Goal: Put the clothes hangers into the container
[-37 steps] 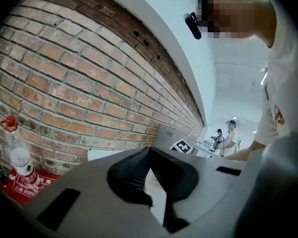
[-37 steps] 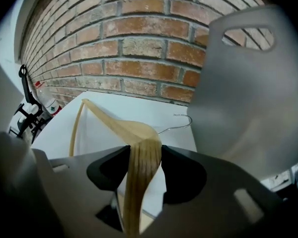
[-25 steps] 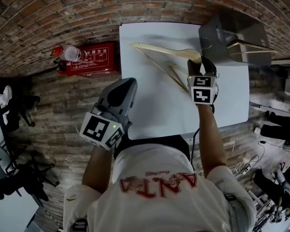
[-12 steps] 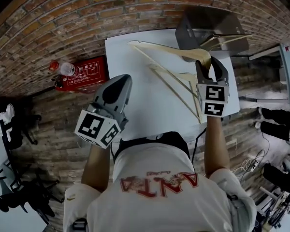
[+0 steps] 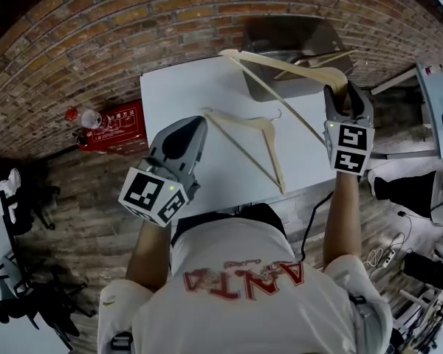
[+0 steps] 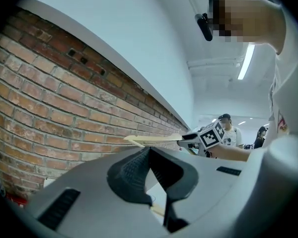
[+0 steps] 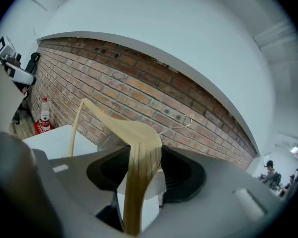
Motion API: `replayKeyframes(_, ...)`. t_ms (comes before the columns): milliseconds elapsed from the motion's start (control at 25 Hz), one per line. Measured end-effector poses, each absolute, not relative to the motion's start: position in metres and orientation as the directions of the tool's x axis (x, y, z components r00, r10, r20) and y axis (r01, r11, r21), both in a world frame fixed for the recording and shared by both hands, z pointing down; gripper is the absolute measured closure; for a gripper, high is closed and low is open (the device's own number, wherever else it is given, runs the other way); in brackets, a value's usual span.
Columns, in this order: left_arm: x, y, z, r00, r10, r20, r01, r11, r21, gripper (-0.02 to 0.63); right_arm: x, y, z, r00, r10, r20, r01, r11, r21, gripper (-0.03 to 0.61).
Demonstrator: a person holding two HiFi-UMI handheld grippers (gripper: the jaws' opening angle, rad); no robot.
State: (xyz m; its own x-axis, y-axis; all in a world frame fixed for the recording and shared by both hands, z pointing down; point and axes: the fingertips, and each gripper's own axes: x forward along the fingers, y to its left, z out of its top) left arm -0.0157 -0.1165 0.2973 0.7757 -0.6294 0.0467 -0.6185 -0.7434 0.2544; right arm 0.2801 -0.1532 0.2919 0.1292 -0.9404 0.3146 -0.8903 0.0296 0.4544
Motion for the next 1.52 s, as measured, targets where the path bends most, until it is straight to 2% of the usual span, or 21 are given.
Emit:
replayKeyframes(360,0.05,-0.115,0.3,0.771,-0.636,0.033,-0.621,-0.738,0.262,0.604,0.374,-0.19,0.261,0.177,-0.933,0.314,-0.766,0.069,0.639,0.387)
replayKeyframes(600,0.073,-0.118,0.305,0.756,-0.654,0.016,-0.632,-0.724,0.277,0.604,0.398,-0.233,0.258,0.178,-0.925,0.337,-0.597,0.17,0.784,0.387)
replayKeyframes(800,0.08,-0.121,0.309,0.734,-0.678,0.035,-0.658,-0.698,0.283,0.604,0.393,-0.28,0.279,0.156,-0.902,0.403,-0.419,0.309,0.854,0.387)
replayKeyframes(1080,0.067,-0.128,0.322,0.683,-0.73,0.039,-0.704,-0.643,0.302,0.604,0.365,-0.328,0.336,0.123,-0.853,0.507,-0.239,0.47,0.849,0.387)
replayKeyframes(1360,0.06,-0.139,0.328,0.664,-0.745,0.062,-0.723,-0.619,0.306,0.604,0.335,-0.362,0.388,0.114,-0.814,0.57,-0.133,0.556,0.82,0.385)
replayKeyframes(1520,0.058,-0.145,0.332,0.663,-0.746,0.062,-0.723,-0.618,0.309,0.604,0.326,-0.374,0.408,0.113,-0.793,0.598,-0.139,0.584,0.8,0.383)
